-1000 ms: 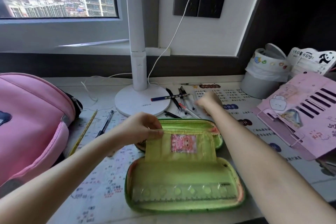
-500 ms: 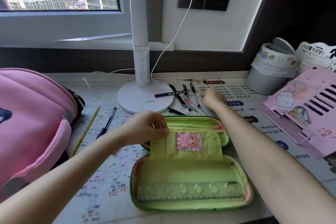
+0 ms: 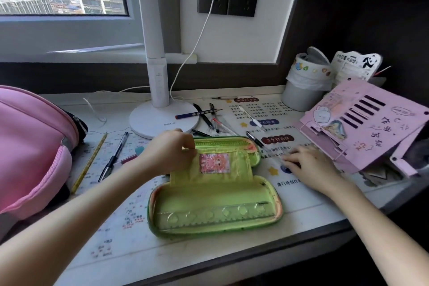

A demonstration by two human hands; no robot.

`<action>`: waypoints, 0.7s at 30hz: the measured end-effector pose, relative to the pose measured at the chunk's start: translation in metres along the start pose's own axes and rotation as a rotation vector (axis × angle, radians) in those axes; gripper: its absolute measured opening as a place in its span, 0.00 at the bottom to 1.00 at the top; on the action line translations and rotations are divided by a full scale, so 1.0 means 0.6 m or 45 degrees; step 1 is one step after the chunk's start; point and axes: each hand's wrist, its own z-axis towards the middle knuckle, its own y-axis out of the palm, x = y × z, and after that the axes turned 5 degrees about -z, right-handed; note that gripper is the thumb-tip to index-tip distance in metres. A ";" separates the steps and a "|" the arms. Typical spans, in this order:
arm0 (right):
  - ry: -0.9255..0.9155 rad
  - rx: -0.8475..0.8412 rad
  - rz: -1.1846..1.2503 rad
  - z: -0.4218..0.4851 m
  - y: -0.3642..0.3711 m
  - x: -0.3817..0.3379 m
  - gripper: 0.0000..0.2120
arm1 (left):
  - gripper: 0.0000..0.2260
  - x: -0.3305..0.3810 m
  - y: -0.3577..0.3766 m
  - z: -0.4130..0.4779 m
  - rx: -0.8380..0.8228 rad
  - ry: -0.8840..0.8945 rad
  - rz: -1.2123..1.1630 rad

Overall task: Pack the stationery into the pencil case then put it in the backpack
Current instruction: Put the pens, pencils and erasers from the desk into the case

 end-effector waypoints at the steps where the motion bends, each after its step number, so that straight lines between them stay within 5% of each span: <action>1: 0.053 0.054 0.055 -0.022 -0.003 0.002 0.12 | 0.07 0.010 0.003 0.001 -0.004 0.009 -0.003; 5: 0.324 0.171 0.382 -0.045 -0.006 -0.004 0.10 | 0.10 0.042 0.014 0.005 -0.014 0.052 0.019; 11: 0.645 -0.020 0.587 0.025 -0.003 -0.023 0.33 | 0.09 0.060 0.013 -0.002 0.025 0.106 0.021; 21: 0.778 -0.340 0.638 0.052 -0.057 -0.044 0.24 | 0.04 0.037 0.009 -0.039 0.062 0.147 -0.142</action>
